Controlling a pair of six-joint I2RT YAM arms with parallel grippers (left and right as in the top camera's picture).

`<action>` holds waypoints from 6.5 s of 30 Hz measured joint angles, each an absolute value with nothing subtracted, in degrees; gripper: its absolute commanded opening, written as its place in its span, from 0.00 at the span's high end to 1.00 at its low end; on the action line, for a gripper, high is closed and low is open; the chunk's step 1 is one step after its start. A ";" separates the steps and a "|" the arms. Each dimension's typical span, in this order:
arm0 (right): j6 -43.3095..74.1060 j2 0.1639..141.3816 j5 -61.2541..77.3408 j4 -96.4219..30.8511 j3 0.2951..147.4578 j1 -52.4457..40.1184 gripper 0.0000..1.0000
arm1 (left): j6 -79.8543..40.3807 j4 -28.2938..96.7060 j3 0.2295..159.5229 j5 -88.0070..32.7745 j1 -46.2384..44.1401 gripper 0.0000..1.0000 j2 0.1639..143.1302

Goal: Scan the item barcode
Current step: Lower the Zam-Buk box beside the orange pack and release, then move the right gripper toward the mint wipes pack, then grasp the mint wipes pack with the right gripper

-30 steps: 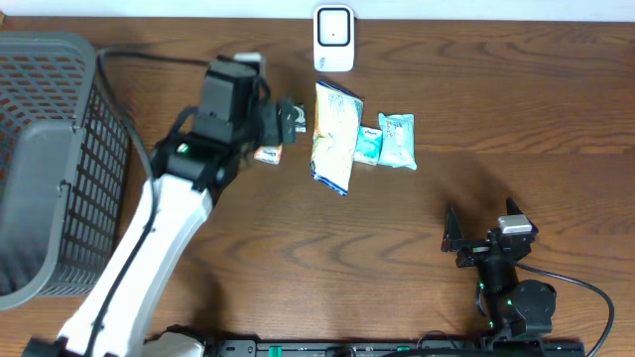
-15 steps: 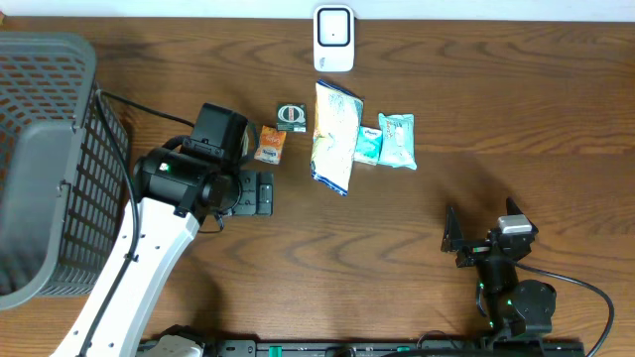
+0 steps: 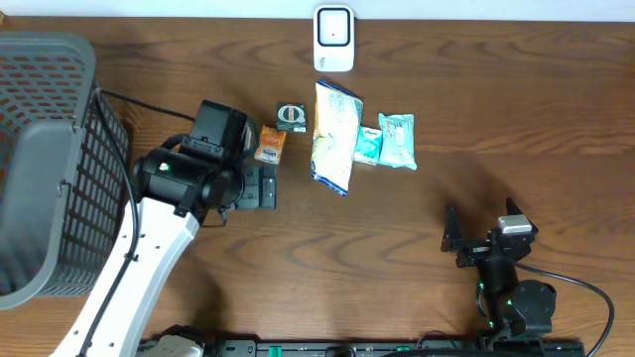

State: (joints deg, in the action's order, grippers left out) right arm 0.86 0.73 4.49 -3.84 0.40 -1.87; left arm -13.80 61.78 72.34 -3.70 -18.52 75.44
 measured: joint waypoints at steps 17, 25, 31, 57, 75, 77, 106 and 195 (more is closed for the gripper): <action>6.98 0.73 22.46 13.34 0.38 -1.87 0.01 | -18.41 61.73 72.34 -4.14 -3.75 0.02 75.44; 11.68 0.69 27.16 40.73 0.38 -1.87 0.01 | -18.44 61.69 72.34 -4.14 -3.75 0.02 75.44; 13.69 0.71 21.63 51.20 1.30 -1.85 0.01 | -18.44 61.73 72.34 -4.14 -3.75 0.02 75.44; 11.14 73.32 56.49 20.01 57.25 -1.87 0.01 | -18.46 61.76 72.34 -4.16 -3.75 0.02 75.55; 25.34 84.88 62.24 14.11 58.02 -12.97 0.01 | -18.46 61.73 72.34 -4.16 -3.75 0.02 75.55; 24.99 84.84 52.25 5.58 58.35 -16.71 0.01 | -18.46 61.76 72.34 -4.14 -3.75 0.02 75.55; 23.86 85.30 -5.37 -13.58 58.41 -28.36 0.04 | -18.65 61.76 72.34 -4.16 -3.75 0.02 75.55; -9.76 111.57 -28.12 -8.71 59.90 -26.00 0.99 | -18.65 61.76 72.34 -4.16 -3.75 0.02 75.55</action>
State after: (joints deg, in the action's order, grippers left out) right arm -9.76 111.57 -28.12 -8.71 59.90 -26.00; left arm -18.65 61.76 72.34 -4.16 -3.75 75.55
